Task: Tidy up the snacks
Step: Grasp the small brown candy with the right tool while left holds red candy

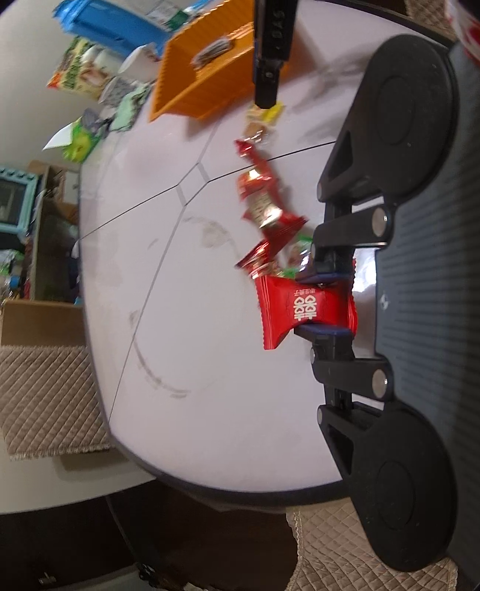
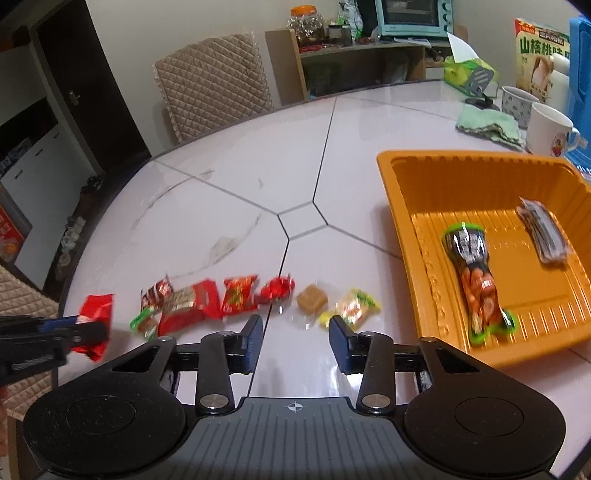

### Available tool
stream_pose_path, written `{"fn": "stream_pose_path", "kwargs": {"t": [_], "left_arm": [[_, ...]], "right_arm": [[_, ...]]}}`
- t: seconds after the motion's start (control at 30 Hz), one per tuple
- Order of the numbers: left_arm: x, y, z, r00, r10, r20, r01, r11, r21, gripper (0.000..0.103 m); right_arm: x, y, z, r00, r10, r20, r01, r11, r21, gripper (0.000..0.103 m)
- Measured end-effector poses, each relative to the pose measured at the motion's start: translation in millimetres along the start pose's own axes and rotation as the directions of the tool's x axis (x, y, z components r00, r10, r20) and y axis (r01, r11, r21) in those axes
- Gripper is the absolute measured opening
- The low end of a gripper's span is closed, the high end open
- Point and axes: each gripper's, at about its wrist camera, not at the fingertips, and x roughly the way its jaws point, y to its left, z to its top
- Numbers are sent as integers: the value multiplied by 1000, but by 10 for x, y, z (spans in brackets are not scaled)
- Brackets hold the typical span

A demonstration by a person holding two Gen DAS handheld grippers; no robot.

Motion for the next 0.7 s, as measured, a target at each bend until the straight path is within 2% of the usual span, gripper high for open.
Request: {"fn": "stream_pose_path", "kwargs": {"t": [0.27, 0.47, 0.7], "left_arm": [[-18, 131, 116, 1000, 18, 20, -18, 999, -36, 20], [-2, 170, 108, 1000, 24, 11, -23, 999, -46, 20], [22, 191, 97, 999, 30, 9, -30, 998, -52, 20]], "right_arm": [[288, -27, 156, 999, -31, -33, 31, 999, 13, 25], [435, -94, 202, 997, -48, -63, 52, 996, 70, 24], [583, -56, 253, 995, -77, -67, 82, 994, 68, 24]]}}
